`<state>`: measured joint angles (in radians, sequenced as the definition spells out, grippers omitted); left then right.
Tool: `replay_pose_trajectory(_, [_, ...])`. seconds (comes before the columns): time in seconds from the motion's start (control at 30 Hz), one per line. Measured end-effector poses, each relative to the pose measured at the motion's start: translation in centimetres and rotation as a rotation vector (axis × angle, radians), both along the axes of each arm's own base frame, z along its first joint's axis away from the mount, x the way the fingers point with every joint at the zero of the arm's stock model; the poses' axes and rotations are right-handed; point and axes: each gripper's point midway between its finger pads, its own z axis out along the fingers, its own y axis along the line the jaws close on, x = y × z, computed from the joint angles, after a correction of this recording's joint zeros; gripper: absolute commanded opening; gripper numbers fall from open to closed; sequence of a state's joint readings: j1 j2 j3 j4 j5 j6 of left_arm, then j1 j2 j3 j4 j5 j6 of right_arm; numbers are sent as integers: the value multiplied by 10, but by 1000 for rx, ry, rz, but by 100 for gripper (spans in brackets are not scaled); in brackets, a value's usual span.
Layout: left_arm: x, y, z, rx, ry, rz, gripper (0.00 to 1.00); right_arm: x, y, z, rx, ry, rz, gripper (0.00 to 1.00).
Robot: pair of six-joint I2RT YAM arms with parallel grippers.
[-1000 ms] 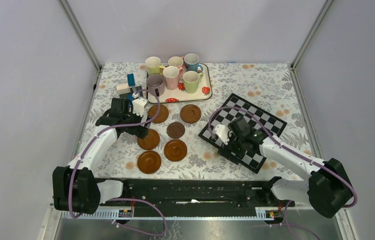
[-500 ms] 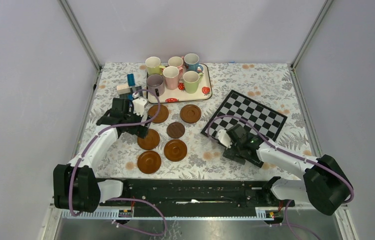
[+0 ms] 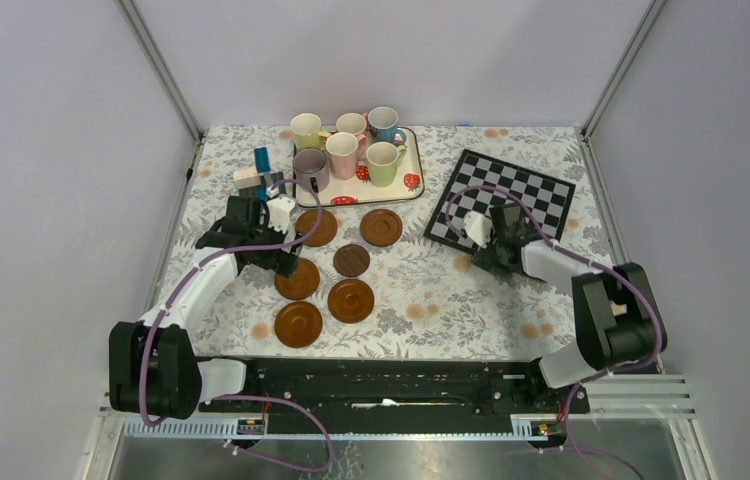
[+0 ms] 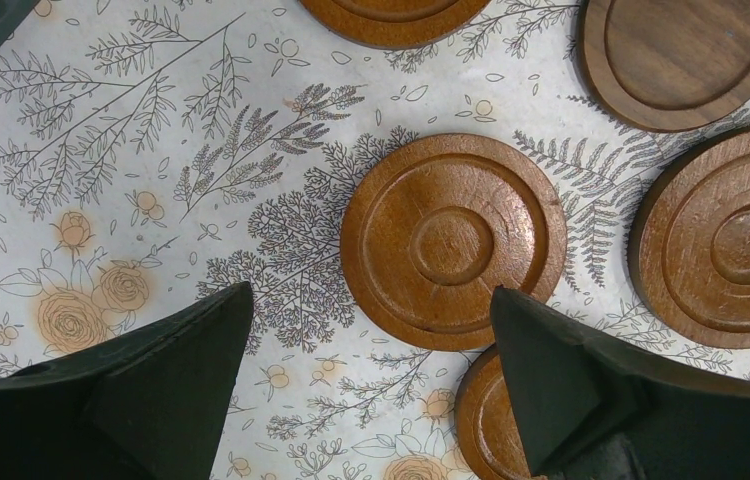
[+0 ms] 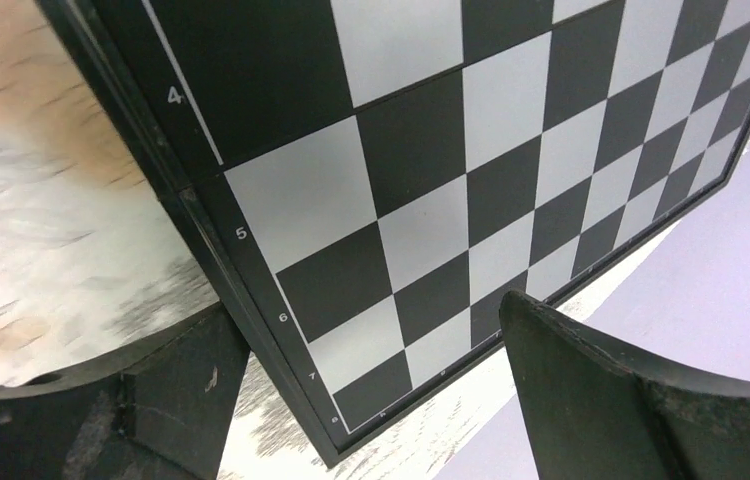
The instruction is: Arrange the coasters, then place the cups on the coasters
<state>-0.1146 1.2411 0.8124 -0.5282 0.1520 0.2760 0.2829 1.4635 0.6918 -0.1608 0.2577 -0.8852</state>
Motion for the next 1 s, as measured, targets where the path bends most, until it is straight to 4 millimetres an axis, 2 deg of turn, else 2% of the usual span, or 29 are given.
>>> replay_pose_trajectory(0.47, [-1,-2,-12,-1,41,-15,99,144,-59,9,-30,-169,-76,98])
replay_pose_trajectory(0.63, [-3,-6,-13,-12,48,-50,99,151,-70,11,-31,-155,-92,98])
replay_pose_trajectory(0.73, [-7,-9,-14,-23,62,-82,99,147,-58,14,39,-122,-76,98])
replay_pose_trajectory(0.83, [-12,-13,-16,-32,77,-124,99,134,-28,36,153,-112,-37,98])
replay_pose_trajectory(0.9, [-16,-15,-16,-38,86,-152,99,126,2,61,236,-133,9,99])
replay_pose_trajectory(1.0, [-17,-18,-16,-45,85,-178,99,112,66,91,367,-153,106,98])
